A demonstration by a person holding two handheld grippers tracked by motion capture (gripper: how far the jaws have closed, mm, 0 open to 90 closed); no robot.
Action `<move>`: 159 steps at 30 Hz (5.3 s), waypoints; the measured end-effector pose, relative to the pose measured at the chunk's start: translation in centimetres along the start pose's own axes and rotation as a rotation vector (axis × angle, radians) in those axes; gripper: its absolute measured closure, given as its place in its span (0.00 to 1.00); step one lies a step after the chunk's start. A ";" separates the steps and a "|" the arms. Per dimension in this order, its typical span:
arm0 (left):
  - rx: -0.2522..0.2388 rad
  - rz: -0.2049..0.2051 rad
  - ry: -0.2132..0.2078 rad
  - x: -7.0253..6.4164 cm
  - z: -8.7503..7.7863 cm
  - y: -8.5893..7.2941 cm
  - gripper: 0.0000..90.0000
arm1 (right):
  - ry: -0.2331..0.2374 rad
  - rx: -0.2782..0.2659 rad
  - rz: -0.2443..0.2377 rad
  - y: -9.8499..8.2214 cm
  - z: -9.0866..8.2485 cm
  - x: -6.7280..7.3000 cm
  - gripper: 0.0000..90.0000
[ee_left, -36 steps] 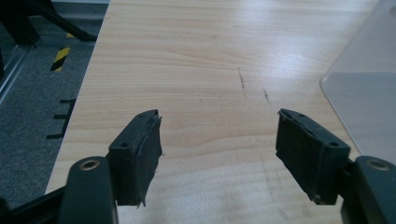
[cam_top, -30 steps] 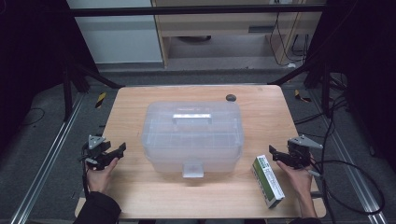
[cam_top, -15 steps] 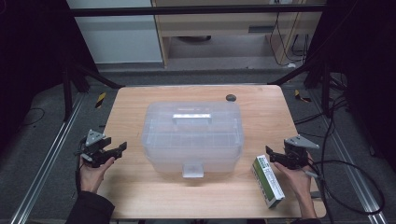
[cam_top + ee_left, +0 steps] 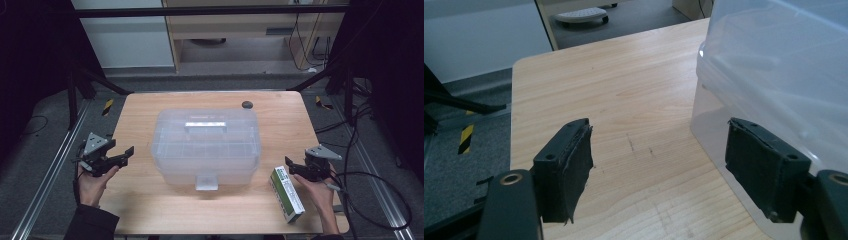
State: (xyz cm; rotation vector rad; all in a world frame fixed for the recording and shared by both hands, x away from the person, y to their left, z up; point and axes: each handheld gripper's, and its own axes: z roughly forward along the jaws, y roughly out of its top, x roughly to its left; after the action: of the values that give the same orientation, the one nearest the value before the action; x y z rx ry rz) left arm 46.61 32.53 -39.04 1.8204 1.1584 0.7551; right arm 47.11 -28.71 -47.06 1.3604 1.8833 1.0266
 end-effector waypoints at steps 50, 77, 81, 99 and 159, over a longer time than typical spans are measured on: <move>-0.040 0.240 -0.026 -1.2 -2.9 8.7 0.27 | -0.002 0.034 -0.026 -0.4 0.2 -0.4 0.20; 0.040 0.508 -0.094 -5.7 -2.3 13.0 0.27 | 0.007 0.069 -0.037 -0.7 0.6 -0.3 0.19; 0.042 0.535 -0.101 -6.4 -2.3 13.4 0.27 | 0.006 0.068 -0.041 -0.6 0.6 -0.3 0.19; 0.095 0.680 -0.137 -9.2 -1.1 14.8 0.30 | 0.022 0.079 -0.046 -0.6 0.6 -0.2 0.21; 0.204 0.973 -0.184 -16.2 3.4 15.7 0.38 | 0.043 0.097 -0.045 -0.5 0.8 -0.2 0.24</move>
State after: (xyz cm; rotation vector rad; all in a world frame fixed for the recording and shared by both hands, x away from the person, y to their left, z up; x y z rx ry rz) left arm 49.58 12.98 -27.74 2.5702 0.1646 0.9745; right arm 47.53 -28.77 -47.93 1.3534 2.0092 0.9605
